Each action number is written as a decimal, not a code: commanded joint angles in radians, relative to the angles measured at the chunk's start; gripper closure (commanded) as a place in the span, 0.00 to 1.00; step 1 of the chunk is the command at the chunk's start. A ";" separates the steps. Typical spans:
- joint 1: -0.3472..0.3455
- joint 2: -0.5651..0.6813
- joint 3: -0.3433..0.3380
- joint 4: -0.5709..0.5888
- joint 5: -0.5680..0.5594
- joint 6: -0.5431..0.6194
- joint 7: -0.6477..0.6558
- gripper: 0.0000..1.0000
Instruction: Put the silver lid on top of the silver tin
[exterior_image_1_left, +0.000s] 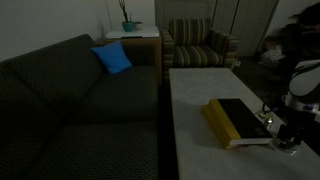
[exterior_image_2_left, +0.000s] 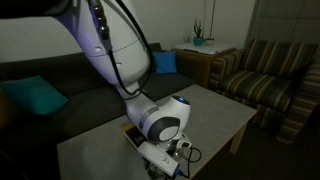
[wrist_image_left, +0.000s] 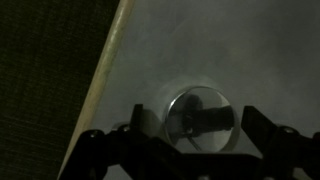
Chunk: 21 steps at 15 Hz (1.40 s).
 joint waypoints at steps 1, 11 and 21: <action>-0.047 0.000 0.043 -0.008 0.015 0.010 -0.105 0.00; 0.008 0.006 0.023 0.036 0.018 -0.055 -0.056 0.00; 0.026 0.000 0.020 0.038 0.133 -0.193 0.132 0.00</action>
